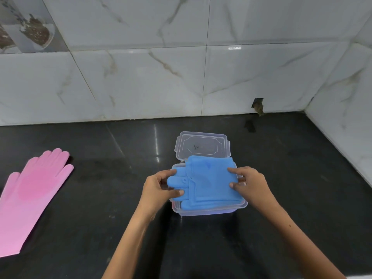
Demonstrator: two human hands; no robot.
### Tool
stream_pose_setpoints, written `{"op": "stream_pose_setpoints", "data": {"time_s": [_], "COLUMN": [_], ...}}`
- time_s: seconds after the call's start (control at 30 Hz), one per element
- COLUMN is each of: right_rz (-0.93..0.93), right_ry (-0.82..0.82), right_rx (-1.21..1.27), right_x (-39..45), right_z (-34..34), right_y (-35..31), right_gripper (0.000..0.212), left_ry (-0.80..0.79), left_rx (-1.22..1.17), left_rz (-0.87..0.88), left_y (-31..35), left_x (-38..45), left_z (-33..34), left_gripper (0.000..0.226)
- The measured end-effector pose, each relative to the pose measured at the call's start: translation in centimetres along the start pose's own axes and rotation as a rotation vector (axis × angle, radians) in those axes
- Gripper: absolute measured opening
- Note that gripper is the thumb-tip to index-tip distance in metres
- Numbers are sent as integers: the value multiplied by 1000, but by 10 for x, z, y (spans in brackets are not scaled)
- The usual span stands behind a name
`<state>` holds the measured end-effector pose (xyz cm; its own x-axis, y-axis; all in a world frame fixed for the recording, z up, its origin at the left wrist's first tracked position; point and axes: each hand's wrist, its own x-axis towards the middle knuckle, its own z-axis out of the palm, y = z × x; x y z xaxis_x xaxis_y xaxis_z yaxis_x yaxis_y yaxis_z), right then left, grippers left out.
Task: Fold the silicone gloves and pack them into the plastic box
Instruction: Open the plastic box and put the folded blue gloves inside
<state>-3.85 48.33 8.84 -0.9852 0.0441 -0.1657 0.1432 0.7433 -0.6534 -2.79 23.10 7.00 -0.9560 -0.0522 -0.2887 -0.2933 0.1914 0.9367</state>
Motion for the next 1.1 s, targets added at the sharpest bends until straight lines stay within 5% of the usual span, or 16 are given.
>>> {"op": "stream_pose_setpoints", "data": {"time_s": [0.37,0.47,0.53,0.67,0.77,0.9,1.1], "right_rz": [-41,-54,-63,-86,-207,-429,-457], "right_ry": [-52,-67,-76,-99,-30,-254,-370], "right_rx": [-257,-288,-312,-396,-697,-957,-1108], "right_x": [-4,-3,-2,-5,-10,0,18], "right_z": [3,3,2,3,3,2,10], "right_y": [6,7,6,2,-5,2,8], "right_gripper": [55,56,57,59,59,71,78], "left_ry": [-42,74,-46,-296,-356,-445,-559], "left_rx": [815,969,1046,1313,1360,1444,1513], "left_rz": [282,569,704,664,609,579,522], "left_y": [10,21,24,17,12,8,6], "left_x": [-1,-7,-6,10,17,23,30], "left_z": [9,11,15,22,21,25,36], "left_gripper": [62,49,50,63,71,77,68]}}
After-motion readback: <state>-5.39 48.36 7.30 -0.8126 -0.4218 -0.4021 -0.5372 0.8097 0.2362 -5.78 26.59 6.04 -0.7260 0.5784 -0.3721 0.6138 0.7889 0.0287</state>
